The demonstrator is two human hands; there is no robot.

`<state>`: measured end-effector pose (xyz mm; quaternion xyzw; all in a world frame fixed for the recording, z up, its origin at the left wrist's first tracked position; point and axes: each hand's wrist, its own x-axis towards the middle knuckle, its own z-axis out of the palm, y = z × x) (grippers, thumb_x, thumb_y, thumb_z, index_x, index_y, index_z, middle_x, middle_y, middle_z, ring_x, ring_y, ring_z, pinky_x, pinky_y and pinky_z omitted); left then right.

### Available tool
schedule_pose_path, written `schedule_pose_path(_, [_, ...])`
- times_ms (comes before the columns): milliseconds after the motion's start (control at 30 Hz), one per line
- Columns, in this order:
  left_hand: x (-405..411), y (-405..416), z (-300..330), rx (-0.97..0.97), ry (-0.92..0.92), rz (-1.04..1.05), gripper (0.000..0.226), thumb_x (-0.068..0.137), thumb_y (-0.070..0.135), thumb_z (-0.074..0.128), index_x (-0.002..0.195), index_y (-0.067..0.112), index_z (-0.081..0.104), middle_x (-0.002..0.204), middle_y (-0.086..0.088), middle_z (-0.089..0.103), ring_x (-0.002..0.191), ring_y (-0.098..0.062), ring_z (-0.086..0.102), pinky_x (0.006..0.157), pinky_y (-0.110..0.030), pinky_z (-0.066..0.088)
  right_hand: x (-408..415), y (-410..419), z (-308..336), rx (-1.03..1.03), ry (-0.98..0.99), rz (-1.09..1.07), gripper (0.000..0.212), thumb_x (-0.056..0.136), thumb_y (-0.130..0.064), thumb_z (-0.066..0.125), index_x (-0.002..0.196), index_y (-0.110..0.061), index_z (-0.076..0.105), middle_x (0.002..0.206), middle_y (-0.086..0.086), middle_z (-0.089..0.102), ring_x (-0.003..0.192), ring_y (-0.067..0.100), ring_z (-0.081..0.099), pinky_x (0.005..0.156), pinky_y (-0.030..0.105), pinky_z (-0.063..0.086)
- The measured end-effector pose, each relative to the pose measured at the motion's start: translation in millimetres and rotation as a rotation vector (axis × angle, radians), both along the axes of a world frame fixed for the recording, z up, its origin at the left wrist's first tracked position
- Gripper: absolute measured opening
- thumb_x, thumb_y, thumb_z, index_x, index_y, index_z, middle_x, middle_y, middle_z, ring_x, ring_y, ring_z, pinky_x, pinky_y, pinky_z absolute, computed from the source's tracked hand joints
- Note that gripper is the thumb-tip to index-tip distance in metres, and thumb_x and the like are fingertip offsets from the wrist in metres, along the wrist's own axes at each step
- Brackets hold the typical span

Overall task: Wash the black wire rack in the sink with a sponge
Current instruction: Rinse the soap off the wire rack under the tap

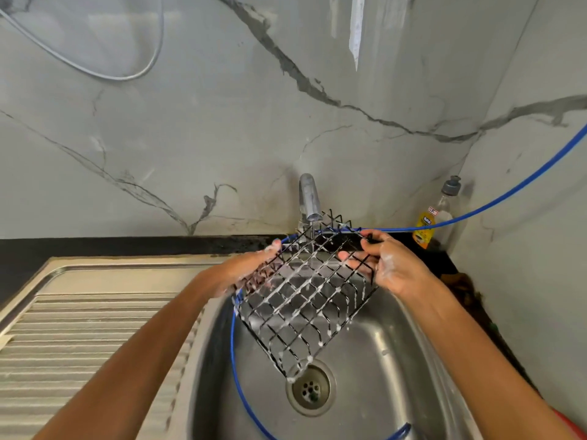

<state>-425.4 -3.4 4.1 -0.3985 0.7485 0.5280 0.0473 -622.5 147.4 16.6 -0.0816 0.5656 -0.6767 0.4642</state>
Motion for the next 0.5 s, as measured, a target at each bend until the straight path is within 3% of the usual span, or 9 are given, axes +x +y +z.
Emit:
schedule_pose_path(33, [1,0,1,0.053,0.002,0.008,0.067,0.088,0.069,0.036,0.144,0.033,0.037,0.146,0.006,0.038,0.136,-0.029,0.039,0.11,-0.039,0.033,0,-2,2,0.002,0.008,0.047,0.023,0.097,0.007,0.038,0.094,-0.011,0.051,0.087,0.026,0.068,0.055,0.028,0.07,0.053,0.032,0.057])
schedule_pose_path(100, [0,0,1,0.163,0.05,0.066,0.051,0.087,0.058,0.054,0.128,0.028,0.053,0.123,0.001,0.061,0.107,-0.024,0.063,0.084,-0.028,0.056,0,-6,7,0.004,0.018,0.13,0.021,0.098,0.005,0.039,0.096,-0.01,0.054,0.063,0.015,0.07,0.055,0.027,0.07,0.055,0.036,0.058])
schedule_pose_path(167, [0,-1,0,0.235,0.123,0.101,0.057,0.077,0.049,0.07,0.125,0.021,0.055,0.119,-0.006,0.064,0.099,-0.025,0.067,0.069,-0.03,0.058,-1,-13,9,0.026,0.069,0.208,0.019,0.098,0.001,0.041,0.098,-0.011,0.056,0.068,0.015,0.069,0.056,0.025,0.07,0.052,0.034,0.059])
schedule_pose_path(233, [-1,-3,-5,0.275,0.154,0.102,0.071,0.062,0.051,0.078,0.123,0.02,0.055,0.126,-0.012,0.058,0.105,-0.031,0.065,0.067,-0.035,0.056,-5,-22,9,0.063,0.137,0.25,0.018,0.098,-0.002,0.044,0.101,-0.011,0.059,0.078,0.014,0.065,0.057,0.023,0.071,0.05,0.032,0.059])
schedule_pose_path(300, [-1,2,-7,0.283,0.197,0.112,0.069,0.06,0.049,0.076,0.119,0.019,0.056,0.126,-0.011,0.057,0.098,-0.027,0.064,0.066,-0.035,0.055,-10,-32,9,0.1,0.19,0.257,0.016,0.097,-0.005,0.047,0.104,-0.01,0.06,0.067,0.01,0.064,0.057,0.023,0.07,0.042,0.027,0.055])
schedule_pose_path(333, [-2,4,-9,0.294,0.211,0.138,0.073,0.059,0.05,0.079,0.12,0.018,0.055,0.127,-0.01,0.056,0.095,-0.026,0.063,0.069,-0.036,0.055,-13,-37,8,0.125,0.231,0.26,0.014,0.097,-0.007,0.048,0.104,-0.01,0.06,0.065,0.007,0.064,0.059,0.022,0.069,0.041,0.025,0.053])
schedule_pose_path(433, [-4,11,-18,0.333,0.19,0.171,0.092,0.051,0.055,0.082,0.128,0.016,0.05,0.132,-0.011,0.052,0.105,-0.034,0.062,0.083,-0.048,0.055,-16,-54,4,0.209,0.388,0.257,0.014,0.096,-0.012,0.053,0.108,-0.007,0.058,0.084,0.006,0.059,0.067,0.018,0.061,0.041,0.022,0.05])
schedule_pose_path(500, [-5,21,-21,0.375,0.184,0.216,0.083,0.06,0.051,0.079,0.129,0.016,0.049,0.133,-0.012,0.05,0.11,-0.036,0.06,0.087,-0.05,0.054,-13,-65,0,0.252,0.511,0.252,0.021,0.096,-0.017,0.055,0.113,-0.004,0.056,0.086,0.006,0.056,0.062,0.016,0.059,0.042,0.022,0.048])
